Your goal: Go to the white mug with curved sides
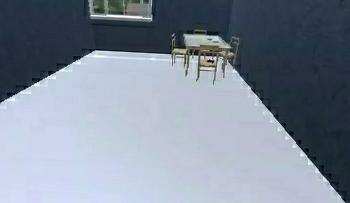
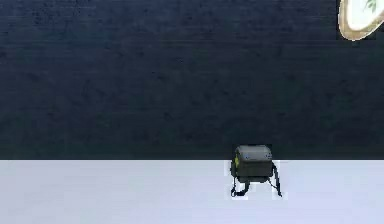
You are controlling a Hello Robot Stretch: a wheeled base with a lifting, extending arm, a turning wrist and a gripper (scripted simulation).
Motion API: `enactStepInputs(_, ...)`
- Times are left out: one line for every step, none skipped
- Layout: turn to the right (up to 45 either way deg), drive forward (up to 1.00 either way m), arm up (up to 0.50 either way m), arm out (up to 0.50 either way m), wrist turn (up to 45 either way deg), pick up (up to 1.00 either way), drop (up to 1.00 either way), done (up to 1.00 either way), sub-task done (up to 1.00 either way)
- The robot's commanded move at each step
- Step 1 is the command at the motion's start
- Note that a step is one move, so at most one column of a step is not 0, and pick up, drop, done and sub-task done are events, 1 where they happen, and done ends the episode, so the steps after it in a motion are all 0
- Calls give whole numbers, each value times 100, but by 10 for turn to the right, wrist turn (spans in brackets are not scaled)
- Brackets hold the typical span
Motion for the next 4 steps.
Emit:
enactStepInputs(450,0,0,0,0,0,0,0,0)
enactStepInputs(450,0,0,0,0,0,0,0,0)
enactStepInputs(450,0,0,0,0,0,0,0,0)
enactStepInputs(420,0,0,0,0,0,0,0,0)
